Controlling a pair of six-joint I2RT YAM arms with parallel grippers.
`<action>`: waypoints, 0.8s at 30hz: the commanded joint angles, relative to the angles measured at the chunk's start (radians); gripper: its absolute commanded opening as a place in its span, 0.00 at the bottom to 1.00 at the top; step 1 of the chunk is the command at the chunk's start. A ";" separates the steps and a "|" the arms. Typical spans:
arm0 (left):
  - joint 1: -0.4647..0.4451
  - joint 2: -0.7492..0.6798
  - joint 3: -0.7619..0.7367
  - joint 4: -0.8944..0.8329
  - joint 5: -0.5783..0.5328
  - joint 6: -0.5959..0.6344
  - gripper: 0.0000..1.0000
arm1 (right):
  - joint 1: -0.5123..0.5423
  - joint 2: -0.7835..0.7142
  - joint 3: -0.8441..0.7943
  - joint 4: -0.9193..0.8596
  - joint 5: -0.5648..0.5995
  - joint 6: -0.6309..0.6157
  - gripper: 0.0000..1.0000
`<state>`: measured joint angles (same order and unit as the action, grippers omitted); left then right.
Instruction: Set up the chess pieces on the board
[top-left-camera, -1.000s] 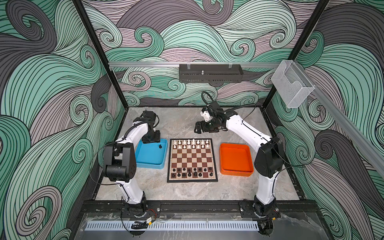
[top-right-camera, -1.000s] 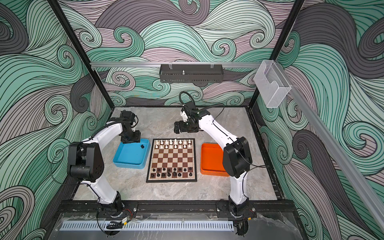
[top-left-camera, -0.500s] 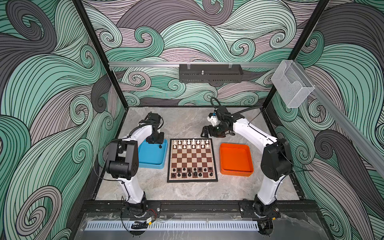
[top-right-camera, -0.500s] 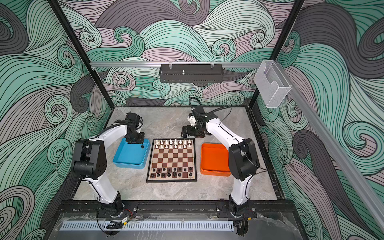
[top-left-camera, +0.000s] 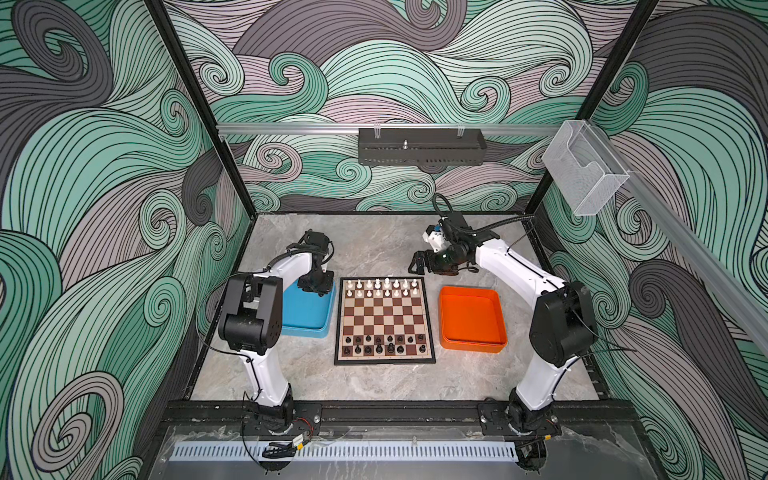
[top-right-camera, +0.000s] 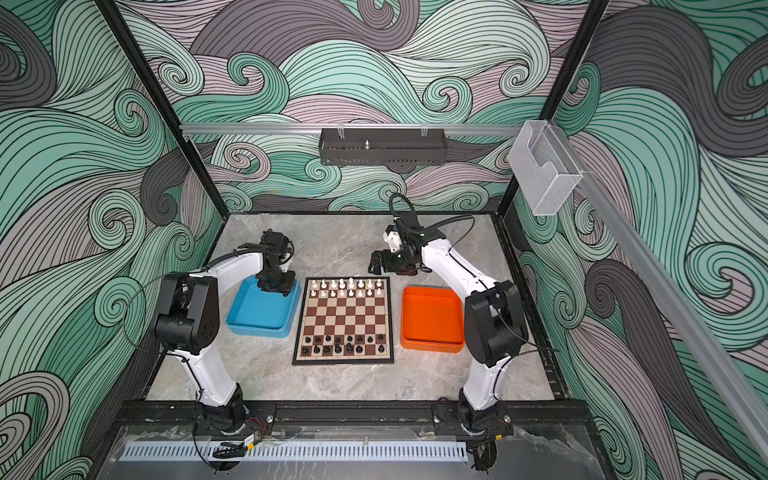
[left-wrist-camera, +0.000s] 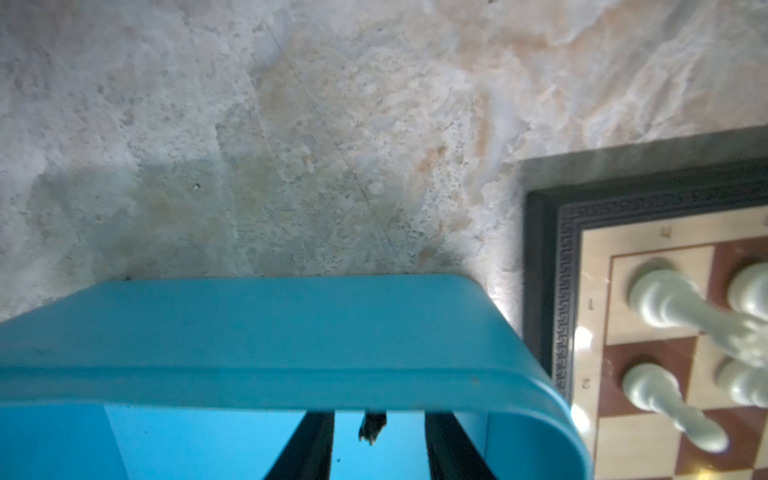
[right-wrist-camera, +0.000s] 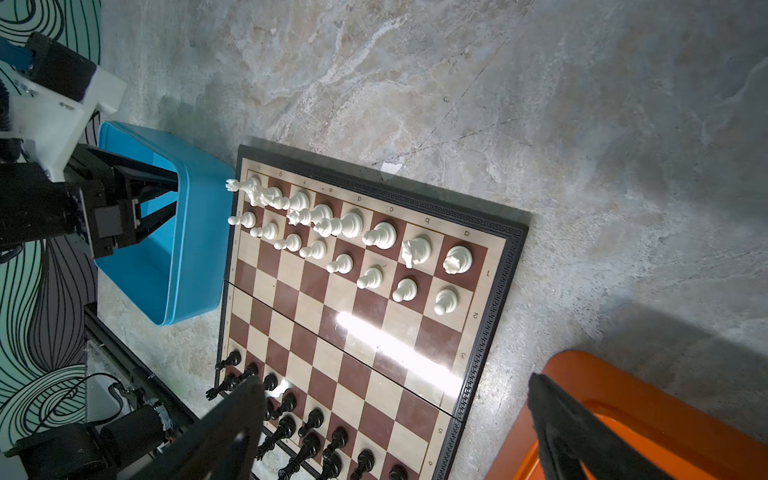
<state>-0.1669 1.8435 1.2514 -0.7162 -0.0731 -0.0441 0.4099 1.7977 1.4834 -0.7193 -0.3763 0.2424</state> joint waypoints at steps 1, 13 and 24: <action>-0.007 0.022 0.014 -0.002 -0.023 0.006 0.35 | -0.011 -0.031 -0.014 0.006 -0.015 -0.011 0.98; -0.019 0.033 0.027 -0.013 -0.041 0.000 0.25 | -0.018 -0.050 -0.034 0.006 -0.007 -0.011 0.98; -0.019 0.043 0.044 -0.018 -0.045 -0.002 0.17 | -0.024 -0.058 -0.044 0.005 -0.004 -0.013 0.98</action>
<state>-0.1802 1.8721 1.2621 -0.7181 -0.1051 -0.0418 0.3912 1.7691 1.4506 -0.7136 -0.3779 0.2420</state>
